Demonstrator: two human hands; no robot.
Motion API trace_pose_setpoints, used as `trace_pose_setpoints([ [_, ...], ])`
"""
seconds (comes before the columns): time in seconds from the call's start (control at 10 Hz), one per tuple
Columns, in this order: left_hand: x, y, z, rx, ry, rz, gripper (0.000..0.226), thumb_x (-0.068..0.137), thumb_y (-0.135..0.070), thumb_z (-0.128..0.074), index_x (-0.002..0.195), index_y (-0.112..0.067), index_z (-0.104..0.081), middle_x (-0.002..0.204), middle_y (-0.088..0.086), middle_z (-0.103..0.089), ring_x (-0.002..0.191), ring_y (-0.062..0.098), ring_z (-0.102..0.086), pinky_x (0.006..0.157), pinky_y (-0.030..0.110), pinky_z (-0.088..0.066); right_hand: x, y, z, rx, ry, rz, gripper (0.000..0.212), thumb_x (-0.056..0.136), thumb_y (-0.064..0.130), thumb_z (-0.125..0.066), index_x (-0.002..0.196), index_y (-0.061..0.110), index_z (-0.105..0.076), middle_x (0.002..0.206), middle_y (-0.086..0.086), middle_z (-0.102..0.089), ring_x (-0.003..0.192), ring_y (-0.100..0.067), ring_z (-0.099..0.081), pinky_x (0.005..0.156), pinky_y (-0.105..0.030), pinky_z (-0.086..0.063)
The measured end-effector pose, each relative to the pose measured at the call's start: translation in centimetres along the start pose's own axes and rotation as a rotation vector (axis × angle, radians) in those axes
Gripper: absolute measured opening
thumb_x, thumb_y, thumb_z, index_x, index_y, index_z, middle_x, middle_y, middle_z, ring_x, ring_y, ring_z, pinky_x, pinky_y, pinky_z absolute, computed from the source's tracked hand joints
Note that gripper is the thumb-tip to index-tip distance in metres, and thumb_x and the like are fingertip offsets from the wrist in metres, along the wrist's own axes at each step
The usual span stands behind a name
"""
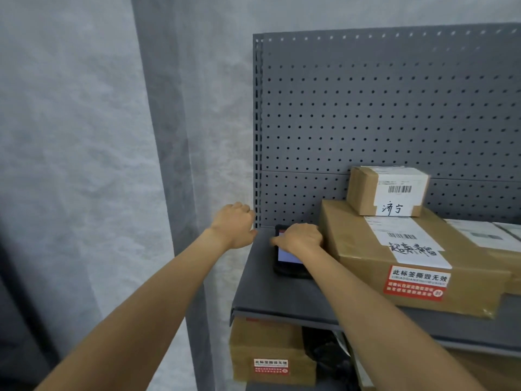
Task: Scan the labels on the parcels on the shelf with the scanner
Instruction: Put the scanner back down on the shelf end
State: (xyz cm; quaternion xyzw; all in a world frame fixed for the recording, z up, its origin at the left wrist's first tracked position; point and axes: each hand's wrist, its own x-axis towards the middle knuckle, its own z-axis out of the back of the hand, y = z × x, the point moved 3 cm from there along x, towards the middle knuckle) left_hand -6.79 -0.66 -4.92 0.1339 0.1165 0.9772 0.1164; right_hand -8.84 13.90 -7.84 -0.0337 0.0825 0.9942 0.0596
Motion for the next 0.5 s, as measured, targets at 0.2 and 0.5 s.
trace_pose_setpoints([
  [0.2, 0.15, -0.78, -0.69, -0.018, 0.011, -0.023, 0.048, 0.093, -0.036, -0.047, 0.131, -0.007, -0.052, 0.132, 0.013, -0.056, 0.123, 0.03, -0.049, 0.103, 0.039, -0.04, -0.11, 0.25, -0.96, -0.104, -0.018, -0.023, 0.071, 0.089, 0.06, -0.043, 0.131, 0.004, -0.055, 0.135, -0.019, -0.051, 0.122, -0.029, -0.049, 0.072, -0.031, -0.045],
  [0.5, 0.17, -1.0, -0.46, -0.052, 0.026, -0.007, 0.048, 0.093, -0.037, -0.048, 0.13, -0.008, -0.052, 0.131, 0.012, -0.057, 0.123, 0.03, -0.049, 0.103, 0.039, -0.04, -0.26, 0.45, -0.25, -0.028, 0.044, -0.03, 0.078, 0.084, 0.065, -0.052, 0.135, 0.006, -0.048, 0.137, -0.019, -0.042, 0.121, -0.029, -0.048, 0.083, -0.035, -0.049],
])
